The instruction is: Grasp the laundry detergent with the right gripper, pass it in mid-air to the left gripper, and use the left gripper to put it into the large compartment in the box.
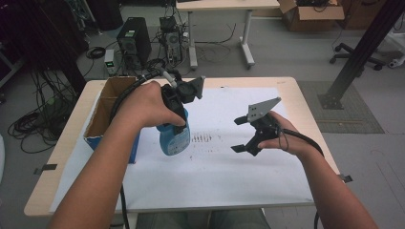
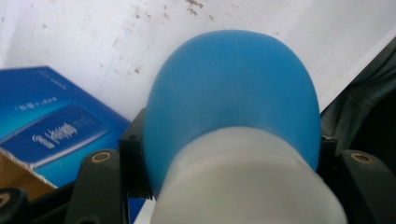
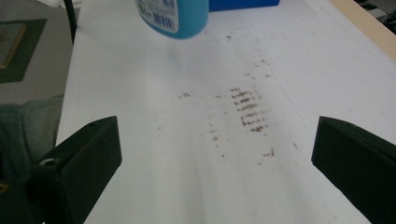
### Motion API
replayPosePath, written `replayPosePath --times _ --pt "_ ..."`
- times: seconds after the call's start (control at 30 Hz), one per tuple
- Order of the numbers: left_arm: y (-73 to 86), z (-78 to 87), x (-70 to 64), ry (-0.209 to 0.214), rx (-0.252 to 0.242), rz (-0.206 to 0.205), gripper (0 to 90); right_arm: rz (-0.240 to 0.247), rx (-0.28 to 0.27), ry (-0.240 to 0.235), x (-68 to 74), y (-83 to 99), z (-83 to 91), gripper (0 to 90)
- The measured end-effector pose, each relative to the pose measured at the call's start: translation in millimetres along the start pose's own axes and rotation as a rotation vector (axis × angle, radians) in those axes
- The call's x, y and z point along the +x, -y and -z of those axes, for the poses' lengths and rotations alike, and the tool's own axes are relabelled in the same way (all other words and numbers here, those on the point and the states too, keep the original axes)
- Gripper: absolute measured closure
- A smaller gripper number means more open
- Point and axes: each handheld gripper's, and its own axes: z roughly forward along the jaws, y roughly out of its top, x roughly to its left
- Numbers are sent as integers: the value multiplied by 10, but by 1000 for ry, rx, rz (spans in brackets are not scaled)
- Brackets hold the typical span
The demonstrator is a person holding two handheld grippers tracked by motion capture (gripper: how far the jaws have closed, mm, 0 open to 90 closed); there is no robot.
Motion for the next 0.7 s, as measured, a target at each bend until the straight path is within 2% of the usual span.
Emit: replayPosePath --times 0.2,0.33,0.5,0.7 --pt "57 106 122 -12 -27 111 382 -4 84 19 -89 19 171 19" --pt "85 162 192 -20 -29 159 382 -4 157 17 -144 -2 264 22" --pt "148 254 293 -13 -35 245 382 9 249 3 -195 -38 324 29" --pt "241 408 435 -21 -25 322 382 7 307 -3 -249 -33 366 29"
